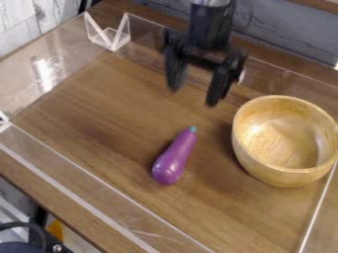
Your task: Put the purple eggplant in the brown bowl
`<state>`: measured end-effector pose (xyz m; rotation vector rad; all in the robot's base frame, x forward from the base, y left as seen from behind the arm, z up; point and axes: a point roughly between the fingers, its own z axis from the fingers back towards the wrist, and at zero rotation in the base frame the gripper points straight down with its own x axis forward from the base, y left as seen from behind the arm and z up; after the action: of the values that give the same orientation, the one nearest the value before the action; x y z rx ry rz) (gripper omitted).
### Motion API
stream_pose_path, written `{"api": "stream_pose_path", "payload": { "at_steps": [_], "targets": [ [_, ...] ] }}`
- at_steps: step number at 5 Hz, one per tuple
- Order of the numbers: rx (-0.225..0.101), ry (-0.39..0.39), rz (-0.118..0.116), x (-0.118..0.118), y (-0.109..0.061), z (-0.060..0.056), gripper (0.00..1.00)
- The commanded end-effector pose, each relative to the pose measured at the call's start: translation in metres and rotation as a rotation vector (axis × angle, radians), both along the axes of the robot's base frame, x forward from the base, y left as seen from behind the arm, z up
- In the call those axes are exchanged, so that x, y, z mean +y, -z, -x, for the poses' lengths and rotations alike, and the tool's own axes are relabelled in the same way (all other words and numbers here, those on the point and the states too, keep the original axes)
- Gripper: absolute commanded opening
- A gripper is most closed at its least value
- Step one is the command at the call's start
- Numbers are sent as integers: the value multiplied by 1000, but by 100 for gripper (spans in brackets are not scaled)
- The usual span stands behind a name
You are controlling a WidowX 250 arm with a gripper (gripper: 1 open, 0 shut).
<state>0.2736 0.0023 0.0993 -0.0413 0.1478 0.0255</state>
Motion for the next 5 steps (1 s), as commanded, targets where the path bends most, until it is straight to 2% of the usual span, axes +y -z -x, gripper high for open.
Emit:
{"api": "stream_pose_path", "payload": {
  "at_steps": [1, 3, 5],
  "targets": [
    [-96, -14, 10, 13, -8, 3, 100],
    [-131, -14, 29, 27, 9, 15, 100],
    [-159, -1, 41, 20, 23, 16, 100]
  ]
}}
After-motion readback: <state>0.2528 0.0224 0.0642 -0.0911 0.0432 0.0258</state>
